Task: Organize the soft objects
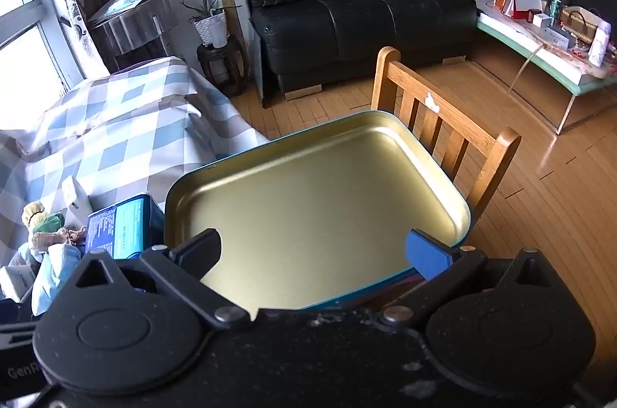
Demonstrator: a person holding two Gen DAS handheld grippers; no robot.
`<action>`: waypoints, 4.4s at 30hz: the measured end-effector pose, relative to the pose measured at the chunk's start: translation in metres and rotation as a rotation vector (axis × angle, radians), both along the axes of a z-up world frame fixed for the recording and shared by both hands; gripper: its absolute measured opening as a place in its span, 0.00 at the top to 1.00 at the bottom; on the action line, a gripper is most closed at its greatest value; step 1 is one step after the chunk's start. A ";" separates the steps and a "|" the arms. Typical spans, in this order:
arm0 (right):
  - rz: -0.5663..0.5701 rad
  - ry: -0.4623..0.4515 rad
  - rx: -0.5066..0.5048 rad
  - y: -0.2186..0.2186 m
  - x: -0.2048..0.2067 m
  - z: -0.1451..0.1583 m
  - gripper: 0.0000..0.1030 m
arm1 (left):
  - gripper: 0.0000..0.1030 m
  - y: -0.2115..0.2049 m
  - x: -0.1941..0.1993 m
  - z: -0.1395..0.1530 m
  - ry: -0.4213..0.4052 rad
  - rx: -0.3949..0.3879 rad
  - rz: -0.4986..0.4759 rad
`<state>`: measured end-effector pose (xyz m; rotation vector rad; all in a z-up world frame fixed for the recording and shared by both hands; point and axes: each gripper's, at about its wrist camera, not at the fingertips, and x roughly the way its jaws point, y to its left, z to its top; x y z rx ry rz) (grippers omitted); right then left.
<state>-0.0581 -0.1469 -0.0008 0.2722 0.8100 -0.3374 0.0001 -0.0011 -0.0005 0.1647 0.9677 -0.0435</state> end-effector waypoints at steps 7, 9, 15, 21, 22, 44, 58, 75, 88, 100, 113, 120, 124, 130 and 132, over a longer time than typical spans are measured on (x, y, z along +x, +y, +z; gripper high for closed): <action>-0.015 0.007 0.006 -0.002 0.000 0.001 0.00 | 0.04 -0.006 0.001 -0.001 0.006 -0.006 0.011; -0.015 0.006 0.003 -0.003 0.000 0.001 0.00 | 0.04 -0.001 0.004 0.001 0.008 -0.018 0.013; -0.009 0.010 -0.008 -0.002 0.001 -0.001 0.00 | 0.04 0.005 0.003 -0.005 0.011 -0.035 0.010; -0.007 0.017 -0.006 -0.001 0.002 -0.002 0.00 | 0.04 0.007 0.003 -0.007 0.017 -0.040 0.015; -0.005 0.019 -0.005 0.000 0.002 -0.002 0.00 | 0.04 0.008 0.003 -0.007 0.018 -0.040 0.017; 0.002 0.040 -0.008 0.000 0.003 -0.006 0.00 | 0.04 0.012 0.005 -0.015 0.030 -0.027 0.031; 0.005 0.051 -0.011 0.001 0.003 -0.006 0.00 | 0.04 0.011 0.006 -0.016 0.036 -0.022 0.032; 0.004 0.052 -0.013 0.001 0.003 -0.006 0.00 | 0.04 0.009 0.005 -0.020 0.048 -0.019 0.029; 0.005 0.056 -0.015 0.003 0.002 -0.009 0.00 | 0.04 0.008 0.007 -0.019 0.050 -0.014 0.026; 0.013 0.004 -0.015 0.003 -0.001 -0.002 0.00 | 0.04 0.020 0.009 0.007 -0.045 -0.028 0.034; 0.055 -0.260 -0.100 0.017 -0.028 0.033 0.00 | 0.04 0.105 0.012 0.093 -0.270 -0.066 0.198; 0.172 -0.277 -0.125 0.043 -0.030 0.039 0.00 | 0.03 0.160 0.002 0.099 -0.282 -0.037 0.311; 0.259 -0.270 -0.145 0.063 -0.035 0.036 0.00 | 0.03 0.187 -0.006 0.092 -0.259 0.012 0.372; 0.384 -0.207 -0.105 0.090 -0.039 0.029 0.01 | 0.04 0.221 -0.011 0.068 -0.166 0.010 0.439; 0.426 -0.207 -0.136 0.100 -0.042 0.028 0.01 | 0.04 0.231 -0.008 0.056 -0.128 -0.006 0.467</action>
